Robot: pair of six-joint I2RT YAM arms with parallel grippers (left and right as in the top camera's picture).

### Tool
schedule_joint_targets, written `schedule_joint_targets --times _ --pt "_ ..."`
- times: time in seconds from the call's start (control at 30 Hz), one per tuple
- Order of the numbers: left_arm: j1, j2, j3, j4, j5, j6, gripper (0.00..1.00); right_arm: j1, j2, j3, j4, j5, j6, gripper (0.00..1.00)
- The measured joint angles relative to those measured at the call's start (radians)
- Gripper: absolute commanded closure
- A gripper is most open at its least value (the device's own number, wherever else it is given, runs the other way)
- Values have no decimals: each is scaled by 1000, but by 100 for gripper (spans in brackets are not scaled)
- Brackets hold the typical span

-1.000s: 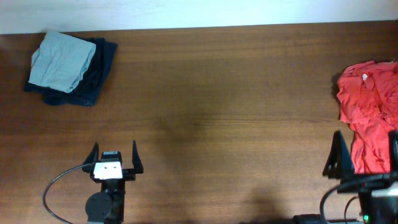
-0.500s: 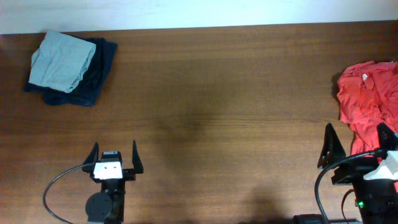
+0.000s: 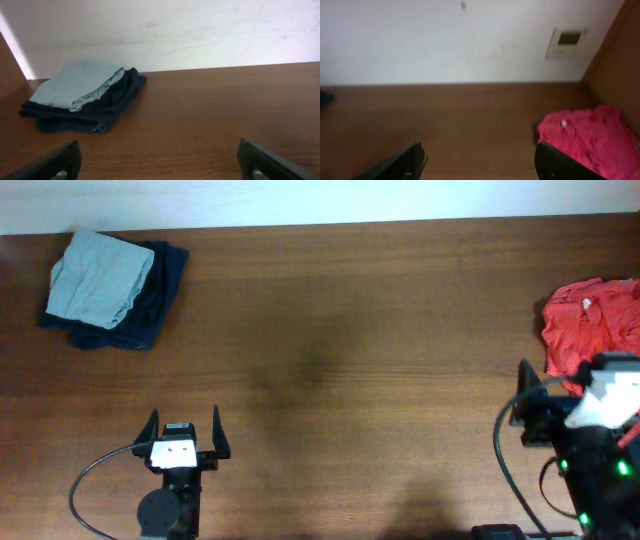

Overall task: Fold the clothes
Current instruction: 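Move the right gripper toward the orange-red shirt at the right edge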

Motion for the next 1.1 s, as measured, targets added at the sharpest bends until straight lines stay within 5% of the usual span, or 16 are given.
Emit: schedule_joint_targets --times 0.37,0.8,1.1 --pt "0 0 0 0 0 0 1 0 260 1 -55 56 0 24" --pt "0 0 0 0 0 0 1 -5 643 8 130 186 -3 33" --pt "0 -1 0 0 0 0 1 -176 869 176 113 269 -9 34"
